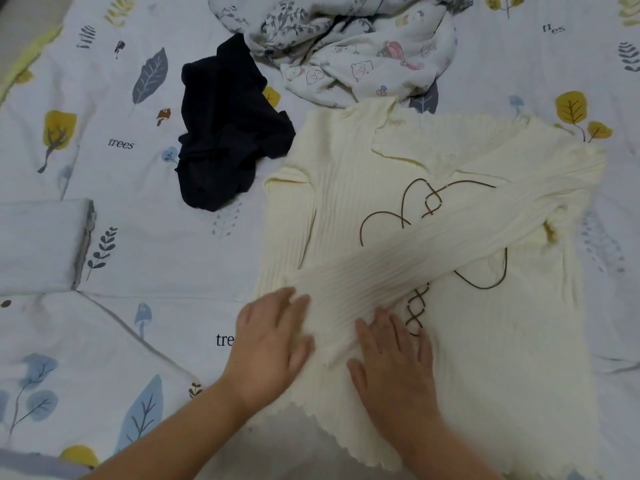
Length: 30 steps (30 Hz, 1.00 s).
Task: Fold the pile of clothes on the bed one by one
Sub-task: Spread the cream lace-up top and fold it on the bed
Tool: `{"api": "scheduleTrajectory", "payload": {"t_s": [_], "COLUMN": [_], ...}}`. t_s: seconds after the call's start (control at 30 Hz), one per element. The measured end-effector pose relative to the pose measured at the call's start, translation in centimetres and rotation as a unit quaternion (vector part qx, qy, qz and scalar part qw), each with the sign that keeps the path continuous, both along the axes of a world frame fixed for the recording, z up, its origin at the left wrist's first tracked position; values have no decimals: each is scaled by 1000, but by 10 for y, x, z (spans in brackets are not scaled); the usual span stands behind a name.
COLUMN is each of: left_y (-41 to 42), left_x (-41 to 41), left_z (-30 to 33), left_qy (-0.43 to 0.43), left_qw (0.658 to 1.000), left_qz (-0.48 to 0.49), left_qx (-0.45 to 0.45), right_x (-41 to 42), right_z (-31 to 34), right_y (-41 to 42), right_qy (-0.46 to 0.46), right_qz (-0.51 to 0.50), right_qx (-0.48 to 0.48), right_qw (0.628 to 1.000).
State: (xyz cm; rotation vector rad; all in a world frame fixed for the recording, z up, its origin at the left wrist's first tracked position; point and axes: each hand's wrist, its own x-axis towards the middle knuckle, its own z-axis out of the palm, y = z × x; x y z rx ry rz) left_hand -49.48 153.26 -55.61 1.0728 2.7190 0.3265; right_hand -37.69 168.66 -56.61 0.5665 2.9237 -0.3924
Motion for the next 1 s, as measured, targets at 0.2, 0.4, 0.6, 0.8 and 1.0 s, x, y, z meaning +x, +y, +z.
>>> {"api": "scheduleTrajectory", "payload": {"t_s": [0.2,0.4,0.6,0.8,1.0], "left_y": [9,3,2,33,65], "left_x": [-53,-76,-87,-84,-105], "left_z": [15,54,103,140,95], "left_qy": [-223,-356,-244,-393,-378], "left_qw": [936,871,917,873,854], "left_qz": [272,311,292,231,305], "left_qx": [-10,131,120,172,187], "right_x": [-46,-93,-115,-115,-79], "right_z": [25,39,79,108,105], "right_y": [-14,-29,-40,-23,42], "right_qy": [109,42,-27,37,76], "right_qz": [-22,-43,-157,-230,-333], "right_qx": [-69,-228,-588,-753,-706], "right_qw": [991,972,793,616,620]}}
